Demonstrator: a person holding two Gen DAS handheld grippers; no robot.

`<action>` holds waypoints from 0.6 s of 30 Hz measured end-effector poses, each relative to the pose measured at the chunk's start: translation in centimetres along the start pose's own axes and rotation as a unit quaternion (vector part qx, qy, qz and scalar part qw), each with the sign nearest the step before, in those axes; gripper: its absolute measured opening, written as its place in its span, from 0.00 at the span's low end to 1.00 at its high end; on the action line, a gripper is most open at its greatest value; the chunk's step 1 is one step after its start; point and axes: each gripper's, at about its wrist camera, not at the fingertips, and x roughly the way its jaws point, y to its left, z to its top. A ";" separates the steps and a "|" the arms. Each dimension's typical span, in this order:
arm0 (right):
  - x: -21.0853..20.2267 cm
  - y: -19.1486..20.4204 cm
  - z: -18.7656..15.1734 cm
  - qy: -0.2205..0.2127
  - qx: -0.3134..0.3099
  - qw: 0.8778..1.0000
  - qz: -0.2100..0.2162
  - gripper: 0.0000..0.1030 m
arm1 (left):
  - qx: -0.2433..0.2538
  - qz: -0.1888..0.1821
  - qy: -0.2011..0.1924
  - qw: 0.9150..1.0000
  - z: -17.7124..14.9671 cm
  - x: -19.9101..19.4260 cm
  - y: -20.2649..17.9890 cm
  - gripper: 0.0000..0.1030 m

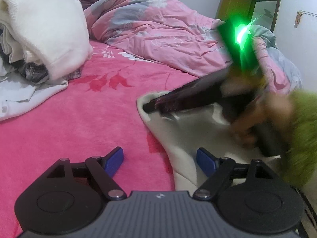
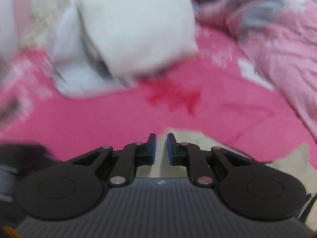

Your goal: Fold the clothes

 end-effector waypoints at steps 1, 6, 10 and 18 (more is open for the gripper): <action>0.7 -0.3 -0.5 -0.005 -0.008 1.000 -0.010 0.08 | -0.002 -0.001 0.000 1.000 0.0 0.0 0.1 0.80; -0.3 -0.5 0.3 -0.025 0.013 0.999 -0.034 0.09 | 0.001 0.001 0.001 1.000 0.0 0.0 -0.1 0.80; 0.9 -1.7 -0.1 -0.014 0.051 0.998 -0.031 0.04 | 0.000 0.000 0.000 1.000 0.0 0.0 -0.1 0.80; -4.0 -2.0 -0.8 -0.037 0.079 0.994 -0.070 0.09 | -0.029 -0.021 -0.005 0.999 0.0 -0.3 1.0 0.80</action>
